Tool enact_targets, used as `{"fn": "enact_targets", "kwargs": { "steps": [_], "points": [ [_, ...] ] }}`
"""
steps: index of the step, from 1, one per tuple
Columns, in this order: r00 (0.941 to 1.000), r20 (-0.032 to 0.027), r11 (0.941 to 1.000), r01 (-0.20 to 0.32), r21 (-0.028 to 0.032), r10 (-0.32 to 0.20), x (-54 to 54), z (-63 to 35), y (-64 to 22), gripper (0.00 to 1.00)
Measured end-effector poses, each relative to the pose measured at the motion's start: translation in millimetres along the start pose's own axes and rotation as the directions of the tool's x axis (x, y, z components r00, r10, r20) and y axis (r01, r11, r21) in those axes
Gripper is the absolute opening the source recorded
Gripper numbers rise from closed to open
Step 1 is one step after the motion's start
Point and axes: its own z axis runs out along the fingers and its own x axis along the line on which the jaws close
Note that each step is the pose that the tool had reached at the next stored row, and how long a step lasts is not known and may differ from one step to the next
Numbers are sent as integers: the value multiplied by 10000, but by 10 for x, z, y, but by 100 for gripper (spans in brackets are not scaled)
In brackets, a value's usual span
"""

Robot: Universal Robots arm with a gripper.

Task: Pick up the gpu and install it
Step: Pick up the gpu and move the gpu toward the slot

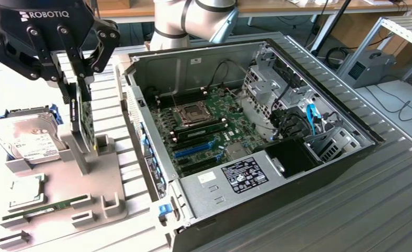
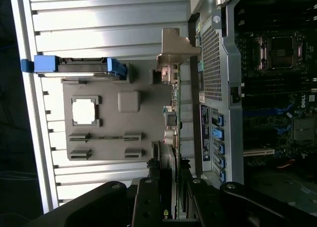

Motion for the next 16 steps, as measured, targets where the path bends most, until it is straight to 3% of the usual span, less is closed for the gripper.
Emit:
{"fn": "enact_targets", "kwargs": {
  "steps": [16],
  "points": [
    [10000,0,10000,0,0,0,-2,-69,-3,26]
  ]
}}
